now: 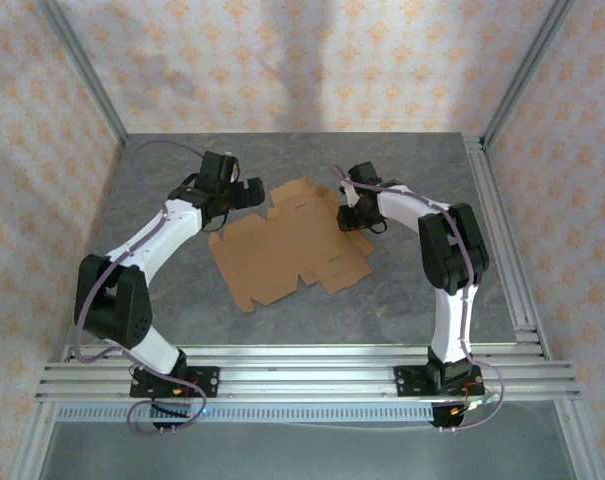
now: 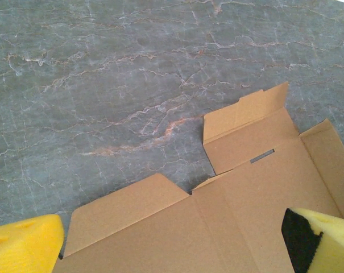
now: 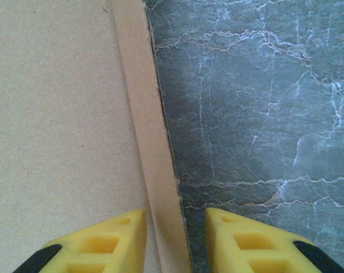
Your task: Fold the paper box
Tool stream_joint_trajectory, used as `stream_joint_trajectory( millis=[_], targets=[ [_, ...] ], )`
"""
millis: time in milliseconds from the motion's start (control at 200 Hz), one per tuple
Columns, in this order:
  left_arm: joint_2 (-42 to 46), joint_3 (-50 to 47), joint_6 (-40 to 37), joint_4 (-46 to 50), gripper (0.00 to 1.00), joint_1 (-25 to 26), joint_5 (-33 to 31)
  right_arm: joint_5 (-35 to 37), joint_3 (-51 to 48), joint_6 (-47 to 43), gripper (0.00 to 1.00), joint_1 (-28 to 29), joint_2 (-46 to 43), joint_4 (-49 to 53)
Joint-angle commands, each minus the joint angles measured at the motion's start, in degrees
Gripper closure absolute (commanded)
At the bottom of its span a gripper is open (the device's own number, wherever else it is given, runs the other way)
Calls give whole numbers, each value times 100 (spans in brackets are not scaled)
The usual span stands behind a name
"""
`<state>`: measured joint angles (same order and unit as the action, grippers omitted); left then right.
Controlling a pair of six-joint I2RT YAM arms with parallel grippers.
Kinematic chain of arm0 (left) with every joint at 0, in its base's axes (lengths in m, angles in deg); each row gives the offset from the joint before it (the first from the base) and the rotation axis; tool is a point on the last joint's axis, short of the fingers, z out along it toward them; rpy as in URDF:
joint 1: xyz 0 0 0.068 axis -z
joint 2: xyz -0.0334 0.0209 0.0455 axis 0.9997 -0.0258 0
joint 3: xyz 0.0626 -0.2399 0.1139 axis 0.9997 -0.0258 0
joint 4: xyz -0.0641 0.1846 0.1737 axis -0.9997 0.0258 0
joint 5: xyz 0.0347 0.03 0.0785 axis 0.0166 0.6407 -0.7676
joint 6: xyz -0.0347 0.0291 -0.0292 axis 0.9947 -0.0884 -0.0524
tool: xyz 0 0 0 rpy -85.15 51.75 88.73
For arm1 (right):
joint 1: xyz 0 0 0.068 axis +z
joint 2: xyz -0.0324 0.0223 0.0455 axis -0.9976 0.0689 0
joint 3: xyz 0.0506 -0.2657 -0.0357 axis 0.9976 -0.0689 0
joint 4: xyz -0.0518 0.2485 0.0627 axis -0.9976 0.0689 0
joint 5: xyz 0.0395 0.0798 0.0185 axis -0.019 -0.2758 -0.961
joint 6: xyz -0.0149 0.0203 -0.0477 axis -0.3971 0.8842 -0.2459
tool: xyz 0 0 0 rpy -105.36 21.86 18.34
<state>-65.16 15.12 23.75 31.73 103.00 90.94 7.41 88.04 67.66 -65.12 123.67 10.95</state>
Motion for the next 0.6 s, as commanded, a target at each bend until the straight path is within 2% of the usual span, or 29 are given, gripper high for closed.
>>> stream_joint_trajectory(
  millis=[0, 220, 465, 596],
  targets=[
    [144, 103, -148, 9, 0, -69, 70, -59, 12, 72, 70, -38, 27, 5],
    [133, 124, -192, 30, 0, -103, 96, -129, 0, 87, 76, -36, 47, -19],
    [152, 81, -178, 7, 0, -129, 116, -254, 128, 91, 73, -37, 195, 79],
    [175, 68, -182, 20, 0, -138, 114, -276, 145, 75, 77, -36, 198, 73]
  ],
)
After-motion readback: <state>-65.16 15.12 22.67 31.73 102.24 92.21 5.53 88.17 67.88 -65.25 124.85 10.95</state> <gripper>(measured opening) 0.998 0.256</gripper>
